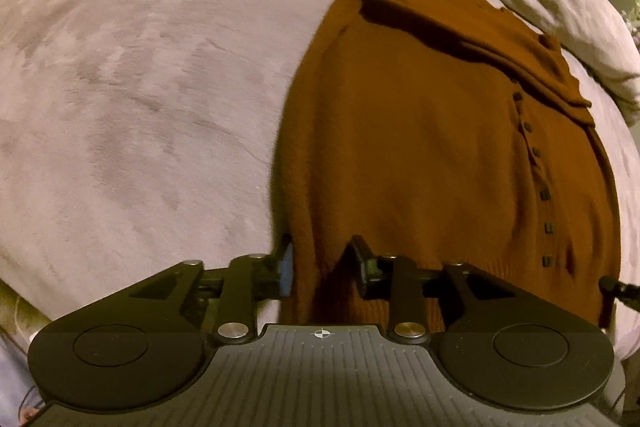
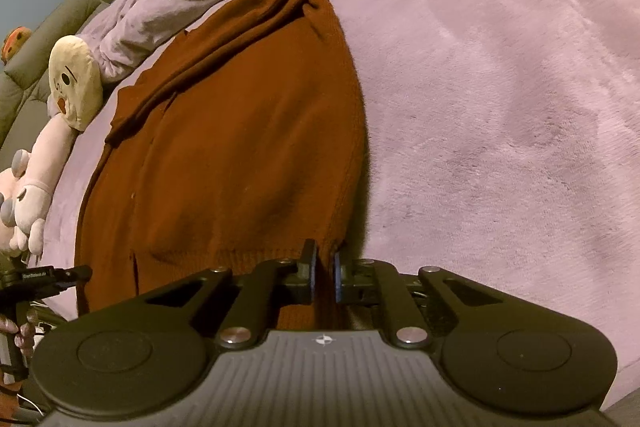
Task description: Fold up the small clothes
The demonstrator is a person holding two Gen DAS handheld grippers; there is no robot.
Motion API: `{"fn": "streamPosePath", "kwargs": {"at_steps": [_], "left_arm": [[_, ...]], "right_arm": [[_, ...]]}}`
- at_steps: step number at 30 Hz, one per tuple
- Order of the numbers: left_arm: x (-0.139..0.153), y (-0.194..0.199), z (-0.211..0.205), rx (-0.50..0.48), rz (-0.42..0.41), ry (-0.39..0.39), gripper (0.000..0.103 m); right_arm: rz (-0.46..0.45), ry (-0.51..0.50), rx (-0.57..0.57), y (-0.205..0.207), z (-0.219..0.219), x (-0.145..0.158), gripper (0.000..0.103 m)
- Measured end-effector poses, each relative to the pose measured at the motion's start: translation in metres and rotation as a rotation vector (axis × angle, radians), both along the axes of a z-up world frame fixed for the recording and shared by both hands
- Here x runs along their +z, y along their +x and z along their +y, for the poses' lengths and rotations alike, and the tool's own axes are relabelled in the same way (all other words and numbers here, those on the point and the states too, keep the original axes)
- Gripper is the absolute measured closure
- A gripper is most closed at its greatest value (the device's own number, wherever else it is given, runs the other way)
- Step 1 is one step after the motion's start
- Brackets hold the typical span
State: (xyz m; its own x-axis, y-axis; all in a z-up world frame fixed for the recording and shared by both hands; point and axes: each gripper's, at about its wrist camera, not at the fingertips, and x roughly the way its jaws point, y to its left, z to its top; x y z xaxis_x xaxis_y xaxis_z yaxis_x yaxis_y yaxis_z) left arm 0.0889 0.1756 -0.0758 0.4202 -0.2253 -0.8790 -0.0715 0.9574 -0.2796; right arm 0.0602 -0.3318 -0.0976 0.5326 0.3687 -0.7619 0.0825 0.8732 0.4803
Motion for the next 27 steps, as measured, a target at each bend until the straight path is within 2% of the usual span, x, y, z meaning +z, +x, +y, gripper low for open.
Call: {"fn": "streamPosePath", "kwargs": {"at_steps": [3, 5, 6, 7, 10, 14, 19, 22, 25, 27], "left_arm": [[0.0, 0.0, -0.005, -0.029, 0.0, 0.011, 0.06], [-0.001, 0.001, -0.006, -0.037, 0.004, 0.02, 0.063], [-0.001, 0.002, -0.006, -0.038, 0.006, 0.022, 0.077], [-0.001, 0.003, -0.005, -0.043, 0.011, 0.013, 0.087], [0.004, 0.006, -0.005, -0.053, 0.023, -0.038, 0.089], [0.027, 0.016, -0.003, -0.065, -0.017, -0.184, 0.089], [0.059, 0.055, 0.012, 0.02, -0.115, -0.368, 0.089], [0.071, 0.088, 0.015, 0.081, -0.181, -0.348, 0.089], [0.068, 0.119, 0.024, 0.186, -0.191, -0.358, 0.091], [0.061, 0.133, 0.028, 0.266, -0.184, -0.328, 0.091]], "right_arm": [[0.005, 0.001, 0.003, 0.002, 0.0, 0.0, 0.095], [0.01, 0.006, 0.005, 0.003, 0.0, -0.001, 0.095], [0.011, 0.01, 0.005, 0.003, -0.001, -0.002, 0.095], [0.011, 0.011, 0.007, 0.004, -0.001, -0.002, 0.095], [0.004, 0.015, 0.02, 0.004, -0.001, 0.0, 0.097], [-0.015, 0.119, 0.041, 0.011, -0.002, 0.013, 0.098], [-0.089, 0.249, 0.022, 0.044, -0.005, 0.043, 0.098], [-0.13, 0.287, -0.013, 0.078, -0.005, 0.056, 0.098], [-0.183, 0.237, -0.043, 0.115, -0.002, 0.066, 0.098], [-0.204, 0.182, -0.064, 0.138, 0.001, 0.068, 0.098]]}}
